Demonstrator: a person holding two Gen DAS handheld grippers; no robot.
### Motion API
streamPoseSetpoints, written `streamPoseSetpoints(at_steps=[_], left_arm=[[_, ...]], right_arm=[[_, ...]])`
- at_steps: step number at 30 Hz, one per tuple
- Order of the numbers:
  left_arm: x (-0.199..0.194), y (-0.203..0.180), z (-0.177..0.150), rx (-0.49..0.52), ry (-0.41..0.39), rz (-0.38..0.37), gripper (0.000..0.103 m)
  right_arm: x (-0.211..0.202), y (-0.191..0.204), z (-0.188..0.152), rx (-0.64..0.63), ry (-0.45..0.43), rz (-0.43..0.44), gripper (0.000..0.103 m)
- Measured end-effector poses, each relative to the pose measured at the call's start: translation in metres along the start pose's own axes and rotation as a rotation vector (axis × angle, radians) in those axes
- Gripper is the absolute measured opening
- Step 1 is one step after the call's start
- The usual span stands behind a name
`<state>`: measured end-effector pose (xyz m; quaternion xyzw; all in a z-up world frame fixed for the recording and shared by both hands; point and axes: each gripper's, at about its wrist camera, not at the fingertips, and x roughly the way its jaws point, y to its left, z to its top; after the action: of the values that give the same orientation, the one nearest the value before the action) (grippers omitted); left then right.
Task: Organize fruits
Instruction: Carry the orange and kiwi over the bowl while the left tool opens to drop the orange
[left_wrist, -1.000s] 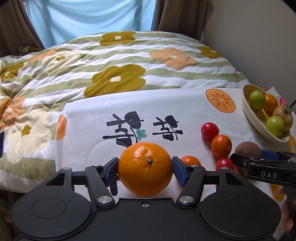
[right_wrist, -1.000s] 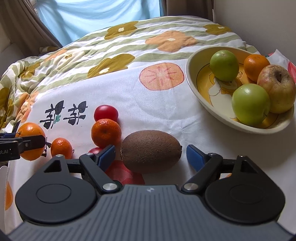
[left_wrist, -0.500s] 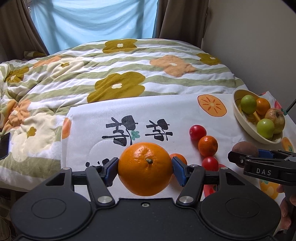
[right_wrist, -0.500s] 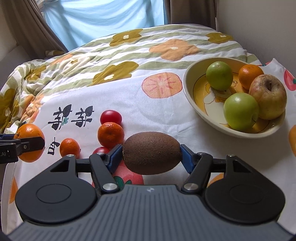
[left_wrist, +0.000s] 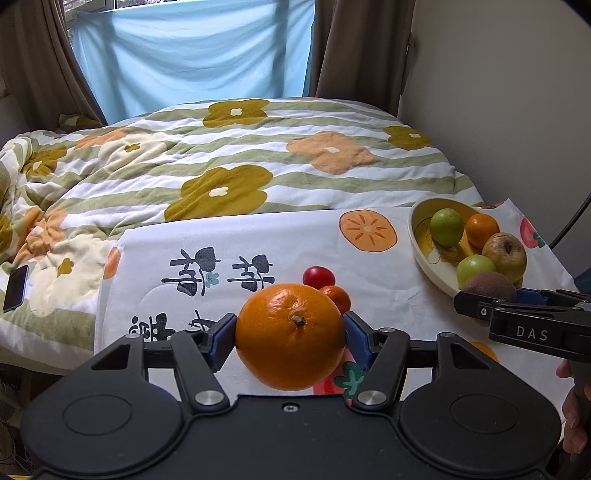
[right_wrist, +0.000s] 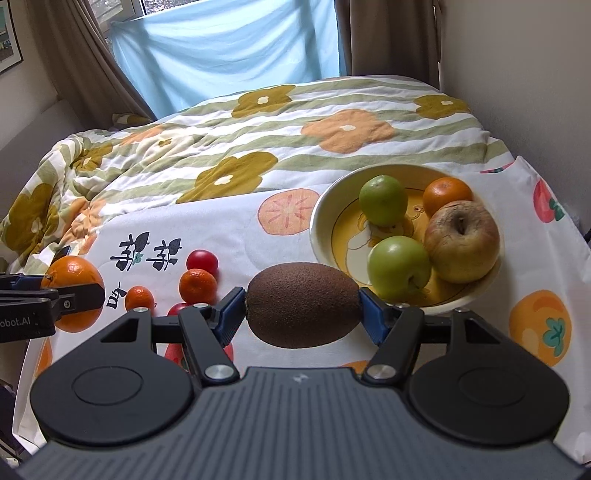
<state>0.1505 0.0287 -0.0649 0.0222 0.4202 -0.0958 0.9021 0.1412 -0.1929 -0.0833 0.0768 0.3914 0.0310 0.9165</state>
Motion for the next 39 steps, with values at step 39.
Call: streamPoseSetpoints(at_steps=[39], left_arm=[[0.13, -0.171, 0.069, -0.015, 0.047, -0.017, 0.066]], right_arm=[[0.047, -0.165, 0.095, -0.148, -0.009, 0.068, 0.081]])
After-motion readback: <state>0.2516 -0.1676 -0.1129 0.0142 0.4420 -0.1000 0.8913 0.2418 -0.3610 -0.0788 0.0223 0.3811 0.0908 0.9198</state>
